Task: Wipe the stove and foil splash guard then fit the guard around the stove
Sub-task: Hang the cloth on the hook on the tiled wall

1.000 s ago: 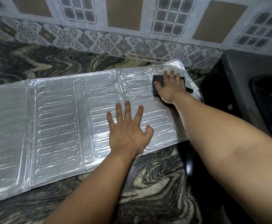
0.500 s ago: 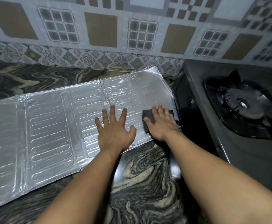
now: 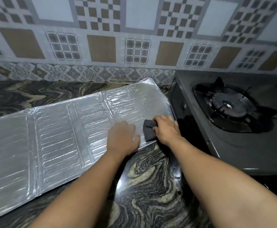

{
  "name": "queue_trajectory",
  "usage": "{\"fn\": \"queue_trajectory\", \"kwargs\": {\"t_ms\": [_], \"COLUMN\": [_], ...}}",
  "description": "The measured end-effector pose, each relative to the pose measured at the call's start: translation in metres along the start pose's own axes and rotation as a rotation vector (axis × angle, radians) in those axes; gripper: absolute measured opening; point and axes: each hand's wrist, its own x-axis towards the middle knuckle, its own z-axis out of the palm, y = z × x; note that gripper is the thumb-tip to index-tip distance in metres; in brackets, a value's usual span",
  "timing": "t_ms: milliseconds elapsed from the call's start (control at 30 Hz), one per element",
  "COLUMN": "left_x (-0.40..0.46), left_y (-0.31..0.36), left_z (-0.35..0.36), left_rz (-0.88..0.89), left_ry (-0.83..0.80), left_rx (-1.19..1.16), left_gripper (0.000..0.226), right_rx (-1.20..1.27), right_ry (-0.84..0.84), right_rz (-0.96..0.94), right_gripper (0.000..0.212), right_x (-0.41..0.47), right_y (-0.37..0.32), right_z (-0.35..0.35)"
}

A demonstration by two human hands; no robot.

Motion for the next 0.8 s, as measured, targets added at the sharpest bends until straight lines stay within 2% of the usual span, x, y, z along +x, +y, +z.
{"fn": "queue_trajectory", "kwargs": {"t_ms": [167,267,367,500,700,800], "left_x": [0.010,0.011,0.007,0.000,-0.006,-0.011], "left_y": [0.009,0.011,0.018,0.022,0.029,0.043], "left_z": [-0.023,-0.032,-0.045,-0.076,-0.119,-0.135], "left_rz": [-0.160,-0.251,-0.170,-0.009,0.123,0.114], "left_ry": [-0.186,-0.186,-0.139,-0.117,-0.114,-0.087], "left_rx": [-0.098,-0.375,-0.646,-0.867,-0.969,-1.005], "left_gripper": [0.040,0.044,0.040,0.028,0.016,0.014], "right_rx": [0.054,0.184,0.345,0.452,0.585,0.637], "right_ry": [0.065,0.109,0.160,0.251,0.348,0.412], "right_rz": [0.008,0.021,0.000,-0.056,-0.075,-0.038], "right_gripper": [0.019,0.016,0.020,0.025,0.022,0.023], "right_x": [-0.010,-0.021,-0.033,-0.048,-0.065,-0.074], "right_y": [-0.002,-0.005,-0.012,-0.022,-0.030,-0.033], "right_z": [-0.014,-0.023,-0.034,-0.053,-0.086,-0.101]}}
